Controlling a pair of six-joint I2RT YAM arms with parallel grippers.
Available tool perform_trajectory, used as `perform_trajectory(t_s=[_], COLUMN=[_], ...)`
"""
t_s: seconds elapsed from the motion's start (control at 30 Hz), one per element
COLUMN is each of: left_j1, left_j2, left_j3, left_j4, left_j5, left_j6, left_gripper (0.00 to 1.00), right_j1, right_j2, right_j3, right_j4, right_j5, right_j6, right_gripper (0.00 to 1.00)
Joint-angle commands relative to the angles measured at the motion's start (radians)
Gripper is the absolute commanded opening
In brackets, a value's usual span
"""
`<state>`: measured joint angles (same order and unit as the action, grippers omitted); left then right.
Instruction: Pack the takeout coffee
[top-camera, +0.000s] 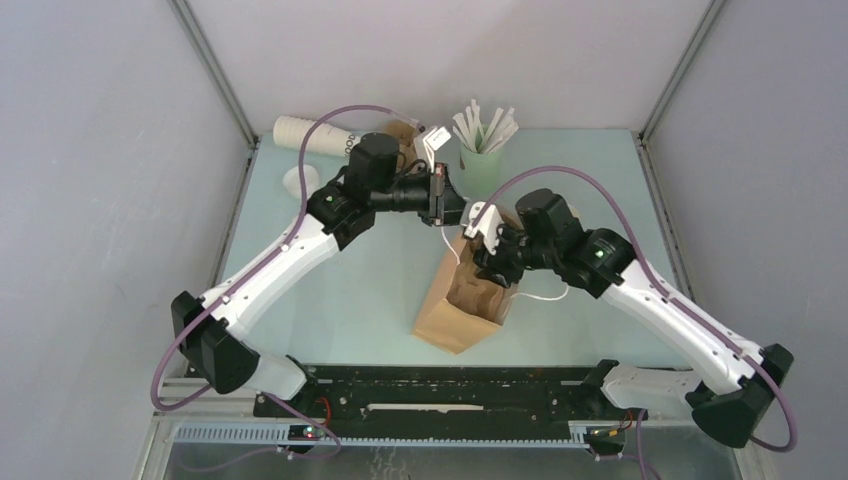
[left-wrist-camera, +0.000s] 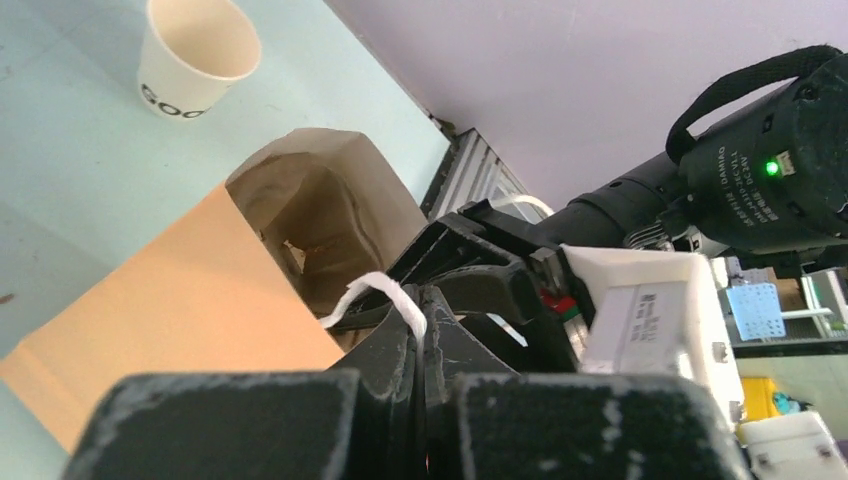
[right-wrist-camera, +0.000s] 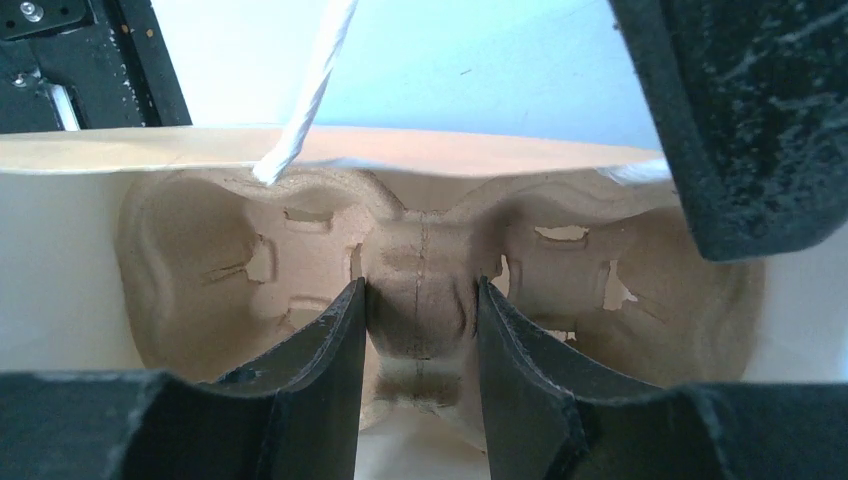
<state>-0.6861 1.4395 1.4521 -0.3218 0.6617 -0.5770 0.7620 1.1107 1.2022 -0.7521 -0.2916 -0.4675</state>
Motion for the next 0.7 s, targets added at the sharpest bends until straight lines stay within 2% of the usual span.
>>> perform_trajectory(t_s=[0.0,0.13,0.33,0.47,0.67], left_j1=[0.042,0.088,0.103,0.110,0.109], left_j2=[-0.080,-0.133,-0.155,-0.173,-0.182], left_j3=[-0.090,-0.172,-0.197,-0.203,-0.212], left_j4=[-0.001,0.008,-0.017,-0.021,-0.033], left_j5=[-0.013,-0.017,-0.022,-0.032,-0.044], left_j6=[0.048,0.036,0.058,0.065,0.073], left_gripper=[0.00,0.00,0.00,0.00,0.00], right_j1=[0.019,0.023,0.027,0.031,0.033], right_j2=[0.065,0.108,0.131,0.148,0.234], right_j3=[0.026,0.027,0.030,0.031,0.077], right_j4=[0.038,0.059,0.070,0.047,0.013], right_j5=[0.021,0.016,-0.006,-0.118,-0.065], right_j6=[0.059,0.099,0.149,0.096,0.021], right_gripper=[0.22,0.22,0.25,0.27,0.28])
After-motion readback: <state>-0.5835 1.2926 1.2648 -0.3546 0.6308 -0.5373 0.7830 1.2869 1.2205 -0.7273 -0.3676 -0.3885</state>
